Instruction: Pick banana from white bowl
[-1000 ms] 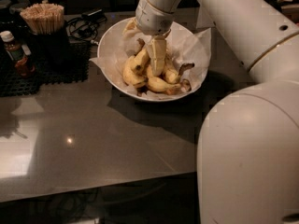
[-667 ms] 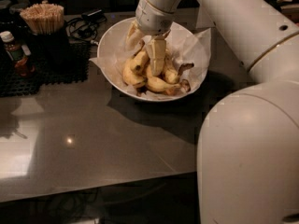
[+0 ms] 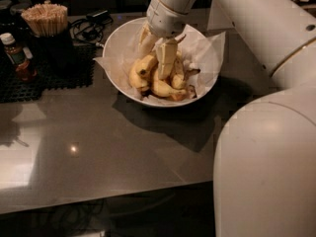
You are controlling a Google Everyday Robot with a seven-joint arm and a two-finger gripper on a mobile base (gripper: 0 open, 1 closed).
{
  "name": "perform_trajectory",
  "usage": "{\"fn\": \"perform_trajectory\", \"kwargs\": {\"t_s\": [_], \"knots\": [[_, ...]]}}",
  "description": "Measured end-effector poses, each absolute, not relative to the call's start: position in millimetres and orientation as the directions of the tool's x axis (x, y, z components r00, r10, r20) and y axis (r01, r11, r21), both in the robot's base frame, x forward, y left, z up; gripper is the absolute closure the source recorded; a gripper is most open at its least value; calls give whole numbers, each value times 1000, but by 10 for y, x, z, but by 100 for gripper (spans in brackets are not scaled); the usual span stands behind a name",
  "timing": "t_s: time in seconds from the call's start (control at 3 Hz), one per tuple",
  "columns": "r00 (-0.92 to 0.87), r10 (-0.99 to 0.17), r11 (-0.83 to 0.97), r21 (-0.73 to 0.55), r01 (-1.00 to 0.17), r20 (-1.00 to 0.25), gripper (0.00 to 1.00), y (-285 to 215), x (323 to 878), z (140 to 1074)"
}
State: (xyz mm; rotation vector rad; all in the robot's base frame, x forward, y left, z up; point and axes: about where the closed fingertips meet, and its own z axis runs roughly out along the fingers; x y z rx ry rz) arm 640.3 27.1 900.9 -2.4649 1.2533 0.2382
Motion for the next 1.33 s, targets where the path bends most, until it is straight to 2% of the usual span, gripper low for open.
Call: {"fn": "perform_trajectory", "kwargs": {"t_s": [0.33, 1.33], "knots": [[591, -745, -539, -243, -806, -309, 100, 252, 6392, 9025], [591, -745, -537, -247, -806, -310, 100, 215, 6389, 9040]]}}
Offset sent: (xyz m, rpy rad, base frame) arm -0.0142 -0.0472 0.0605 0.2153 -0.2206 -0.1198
